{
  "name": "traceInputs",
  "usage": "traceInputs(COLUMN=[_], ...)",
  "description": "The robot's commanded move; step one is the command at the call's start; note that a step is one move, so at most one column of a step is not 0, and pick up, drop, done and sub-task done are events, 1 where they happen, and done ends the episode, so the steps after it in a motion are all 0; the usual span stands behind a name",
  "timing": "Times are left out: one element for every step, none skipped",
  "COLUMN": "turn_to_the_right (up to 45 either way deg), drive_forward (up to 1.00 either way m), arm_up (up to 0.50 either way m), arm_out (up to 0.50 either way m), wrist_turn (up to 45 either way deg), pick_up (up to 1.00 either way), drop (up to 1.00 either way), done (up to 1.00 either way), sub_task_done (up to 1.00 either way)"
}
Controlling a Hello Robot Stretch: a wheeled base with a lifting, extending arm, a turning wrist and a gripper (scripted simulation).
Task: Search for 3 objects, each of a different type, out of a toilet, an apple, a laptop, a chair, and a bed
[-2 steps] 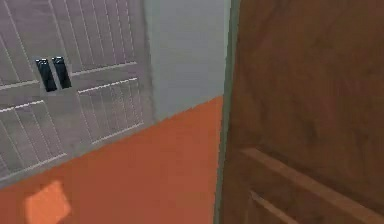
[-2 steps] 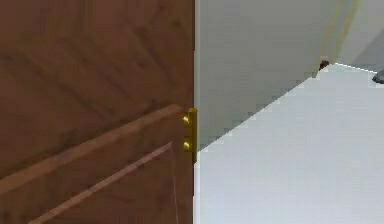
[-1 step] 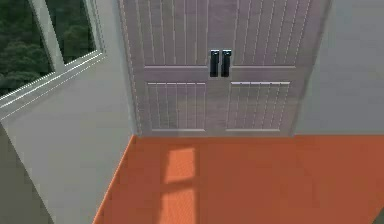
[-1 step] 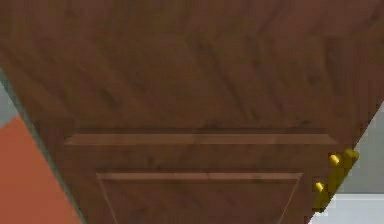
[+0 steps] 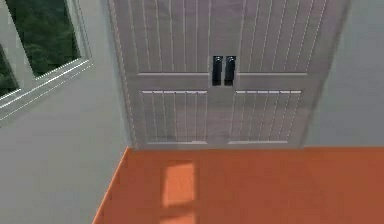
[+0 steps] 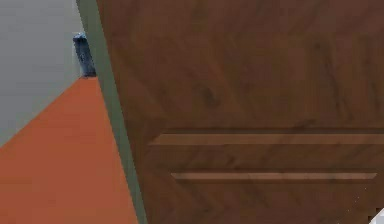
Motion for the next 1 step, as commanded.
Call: traceInputs(turn_to_the_right=[0.0], drive_forward=[0.30], arm_up=[0.00], arm_out=[0.00], wrist_turn=[0.0], pick_up=[0.00], drop=[0.00], done=[0.00], sub_task_done=[0.00])
